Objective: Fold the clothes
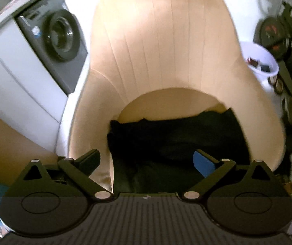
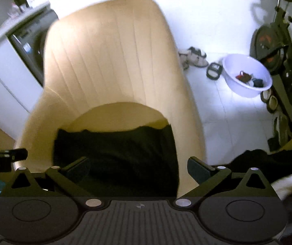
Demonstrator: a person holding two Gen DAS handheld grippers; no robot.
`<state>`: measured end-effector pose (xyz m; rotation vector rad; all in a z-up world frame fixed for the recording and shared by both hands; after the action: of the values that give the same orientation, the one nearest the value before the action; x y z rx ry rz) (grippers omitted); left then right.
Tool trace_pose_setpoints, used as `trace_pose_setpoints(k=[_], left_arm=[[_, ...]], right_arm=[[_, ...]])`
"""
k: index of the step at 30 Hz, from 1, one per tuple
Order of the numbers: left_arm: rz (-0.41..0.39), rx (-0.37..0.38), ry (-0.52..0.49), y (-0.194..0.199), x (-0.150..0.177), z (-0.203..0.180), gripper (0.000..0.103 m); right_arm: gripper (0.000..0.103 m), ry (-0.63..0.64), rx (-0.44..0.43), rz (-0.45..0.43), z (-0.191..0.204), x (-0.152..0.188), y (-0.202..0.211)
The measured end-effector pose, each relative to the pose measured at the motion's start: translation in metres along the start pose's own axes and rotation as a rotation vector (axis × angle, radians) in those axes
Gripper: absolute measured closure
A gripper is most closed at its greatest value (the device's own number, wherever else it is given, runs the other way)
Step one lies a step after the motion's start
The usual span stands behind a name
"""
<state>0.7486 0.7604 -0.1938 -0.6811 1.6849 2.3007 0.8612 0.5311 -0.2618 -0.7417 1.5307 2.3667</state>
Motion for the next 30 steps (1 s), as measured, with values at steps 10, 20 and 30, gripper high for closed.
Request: trace_pose_setpoints(k=[10,20,30], left_arm=[[-0.084,0.027,0.015,0.115,0.034,0.012,0.003],[-0.136,0.095,-0.039,0.175,0.147,0.069,0.002],[-0.171,0.058,-0.057,0.237,0.234,0.108,0.002]], right_arm=[[0.001,-0.076,0.025,-0.125,0.016,0.023,0.166],[0.001,-0.123,0.152,-0.213,0.098,0.165,0.26],[0.001,-0.092,0.262,-0.22,0.176,0.264,0.322]])
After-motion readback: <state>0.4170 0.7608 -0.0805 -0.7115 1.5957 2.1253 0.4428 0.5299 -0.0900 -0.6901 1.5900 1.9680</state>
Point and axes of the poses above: each gripper's, at about its wrist camera, not at the fingertips, and y roughly against the way its jaws point, z to its left, x to its underside, the point moved 7 cm from there along -y, roughly the way its jaws point, and after that the axes turned 8 degrees about -x, right-handed, at the moved point
